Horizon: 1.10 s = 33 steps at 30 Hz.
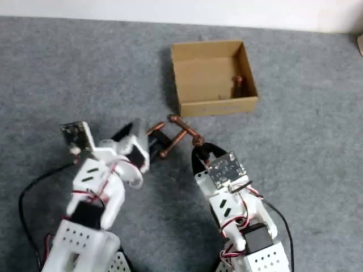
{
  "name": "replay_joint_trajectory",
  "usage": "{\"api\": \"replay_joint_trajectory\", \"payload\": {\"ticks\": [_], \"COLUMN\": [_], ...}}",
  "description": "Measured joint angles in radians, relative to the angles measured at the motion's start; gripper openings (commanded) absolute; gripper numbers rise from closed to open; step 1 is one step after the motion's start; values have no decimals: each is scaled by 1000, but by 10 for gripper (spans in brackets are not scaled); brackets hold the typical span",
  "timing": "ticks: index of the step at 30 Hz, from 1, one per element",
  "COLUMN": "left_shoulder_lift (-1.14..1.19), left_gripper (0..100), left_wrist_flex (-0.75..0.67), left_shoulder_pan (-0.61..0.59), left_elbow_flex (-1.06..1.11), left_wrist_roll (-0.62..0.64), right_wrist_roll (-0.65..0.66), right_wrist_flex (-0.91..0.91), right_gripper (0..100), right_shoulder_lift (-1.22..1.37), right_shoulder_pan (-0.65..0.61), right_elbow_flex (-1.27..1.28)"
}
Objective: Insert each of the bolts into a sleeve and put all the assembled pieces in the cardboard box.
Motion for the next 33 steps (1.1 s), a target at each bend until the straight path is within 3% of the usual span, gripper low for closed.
{"api": "replay_joint_trajectory", "payload": {"ticks": [6, 12, 17, 24, 33], "left_shoulder_lift": [304, 465, 465, 463, 463], "left_gripper": [7, 7, 7, 7, 7], "left_wrist_flex": [-77, -83, -83, -84, -84], "left_shoulder_pan": [-60, -64, -64, -66, -66], "left_elbow_flex": [-64, -106, -107, -107, -107], "left_wrist_roll": [60, 104, 104, 104, 104], "right_wrist_roll": [38, 84, 87, 91, 91], "right_wrist_flex": [46, 46, 54, 253, 473], "right_gripper": [5, 5, 5, 5, 5], "right_shoulder_lift": [187, 615, 1079, 1777, 2625], "right_shoulder_pan": [6, 37, 138, 288, 336], "right_elbow_flex": [-192, -571, -997, -1699, -2555]}}
